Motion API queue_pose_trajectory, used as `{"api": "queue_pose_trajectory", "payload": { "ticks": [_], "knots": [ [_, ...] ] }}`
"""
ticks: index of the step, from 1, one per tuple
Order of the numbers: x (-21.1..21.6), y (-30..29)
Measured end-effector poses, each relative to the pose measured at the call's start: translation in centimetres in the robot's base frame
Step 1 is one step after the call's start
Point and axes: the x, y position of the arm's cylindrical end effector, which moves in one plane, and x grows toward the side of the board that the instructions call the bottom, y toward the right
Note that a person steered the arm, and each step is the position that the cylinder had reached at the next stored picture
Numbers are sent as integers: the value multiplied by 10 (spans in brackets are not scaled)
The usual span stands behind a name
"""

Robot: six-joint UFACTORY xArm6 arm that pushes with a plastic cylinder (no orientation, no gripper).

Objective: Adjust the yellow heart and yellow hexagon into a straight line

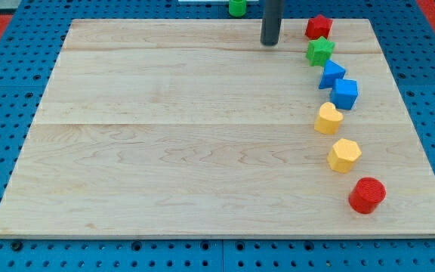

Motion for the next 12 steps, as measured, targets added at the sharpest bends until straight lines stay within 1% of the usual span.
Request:
{"api": "queue_pose_trajectory", "payload": {
  "ticks": [1,2,4,5,6,7,8,10,12],
  "knots": [
    [94,-4],
    [108,20],
    [133,91],
    [135,88],
    [131,29],
    [161,-9],
    [199,26],
    [211,64],
    [229,77]
  ]
}}
